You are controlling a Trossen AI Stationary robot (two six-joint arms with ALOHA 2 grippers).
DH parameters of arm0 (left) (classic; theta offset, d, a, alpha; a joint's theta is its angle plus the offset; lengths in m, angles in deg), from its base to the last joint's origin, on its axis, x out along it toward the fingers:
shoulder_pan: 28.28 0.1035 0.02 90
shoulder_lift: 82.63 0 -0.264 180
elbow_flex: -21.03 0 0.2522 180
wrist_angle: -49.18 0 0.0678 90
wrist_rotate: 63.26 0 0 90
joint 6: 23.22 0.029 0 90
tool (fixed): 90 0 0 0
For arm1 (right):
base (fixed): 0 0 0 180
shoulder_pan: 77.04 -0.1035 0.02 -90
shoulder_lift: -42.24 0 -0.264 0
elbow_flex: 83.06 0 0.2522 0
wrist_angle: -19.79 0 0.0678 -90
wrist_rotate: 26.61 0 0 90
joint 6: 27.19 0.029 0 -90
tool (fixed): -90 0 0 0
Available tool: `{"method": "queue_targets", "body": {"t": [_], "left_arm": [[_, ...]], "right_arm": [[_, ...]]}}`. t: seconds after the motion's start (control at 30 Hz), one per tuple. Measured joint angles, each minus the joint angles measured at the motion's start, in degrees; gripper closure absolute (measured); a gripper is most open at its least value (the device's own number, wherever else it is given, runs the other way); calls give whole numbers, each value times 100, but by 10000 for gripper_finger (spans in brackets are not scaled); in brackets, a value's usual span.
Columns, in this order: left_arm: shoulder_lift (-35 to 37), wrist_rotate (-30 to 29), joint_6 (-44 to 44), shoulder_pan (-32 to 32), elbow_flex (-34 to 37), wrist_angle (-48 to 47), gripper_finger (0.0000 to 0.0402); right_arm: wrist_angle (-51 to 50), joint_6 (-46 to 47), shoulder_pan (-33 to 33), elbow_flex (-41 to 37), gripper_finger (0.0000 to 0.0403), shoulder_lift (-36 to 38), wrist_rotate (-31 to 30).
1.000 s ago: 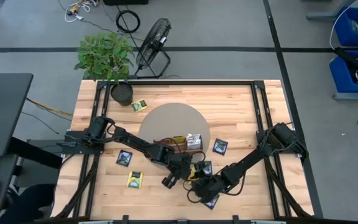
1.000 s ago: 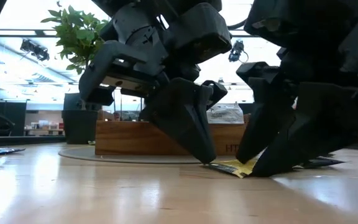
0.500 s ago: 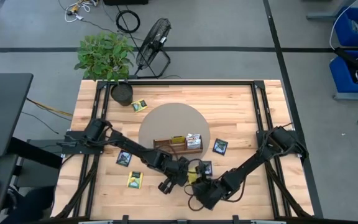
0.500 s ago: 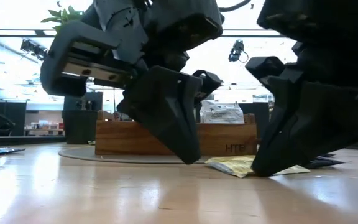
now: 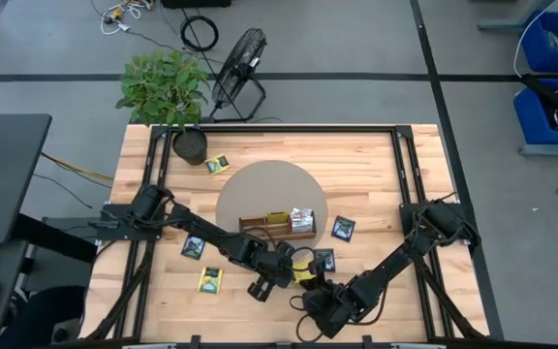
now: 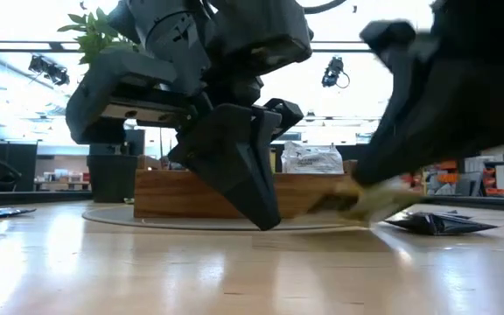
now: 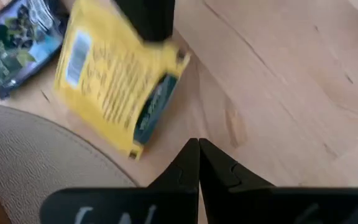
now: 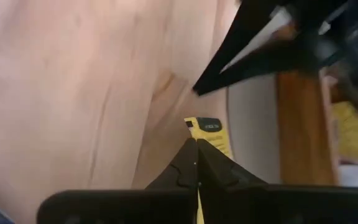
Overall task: Pick & Place Tea
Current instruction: Put the yellow tea bag into the middle section of the wooden organizer
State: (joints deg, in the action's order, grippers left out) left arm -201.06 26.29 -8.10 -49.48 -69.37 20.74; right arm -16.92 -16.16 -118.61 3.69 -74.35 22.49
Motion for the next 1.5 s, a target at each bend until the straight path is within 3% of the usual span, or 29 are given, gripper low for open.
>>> {"method": "queue_targets", "body": {"t": [0.33,0.5,0.6,0.7,0.87,1.0,1.1,1.3,1.5], "left_arm": [[229,6,-301,-363,26,117,399],[534,7,-402,-533,20,144,399],[600,0,-374,-556,19,111,399],[616,-15,-430,-526,20,8,399],[675,-55,-392,-620,87,247,399],[1067,-52,-321,-767,773,1744,399],[1538,-295,-531,-842,1435,2202,399],[2694,-520,-744,-905,3102,4100,399],[3660,-1193,-1008,-976,4282,4616,399]], "right_arm": [[-498,188,-53,316,403,16,-476],[-479,226,-58,318,403,24,-455],[-359,251,-49,320,401,24,-53],[-252,512,91,323,376,27,482],[-268,703,423,324,281,27,1013],[-252,631,423,324,198,29,966],[-288,804,329,324,162,31,656],[-255,922,386,324,151,33,744],[32,799,659,329,152,28,1362]]}}
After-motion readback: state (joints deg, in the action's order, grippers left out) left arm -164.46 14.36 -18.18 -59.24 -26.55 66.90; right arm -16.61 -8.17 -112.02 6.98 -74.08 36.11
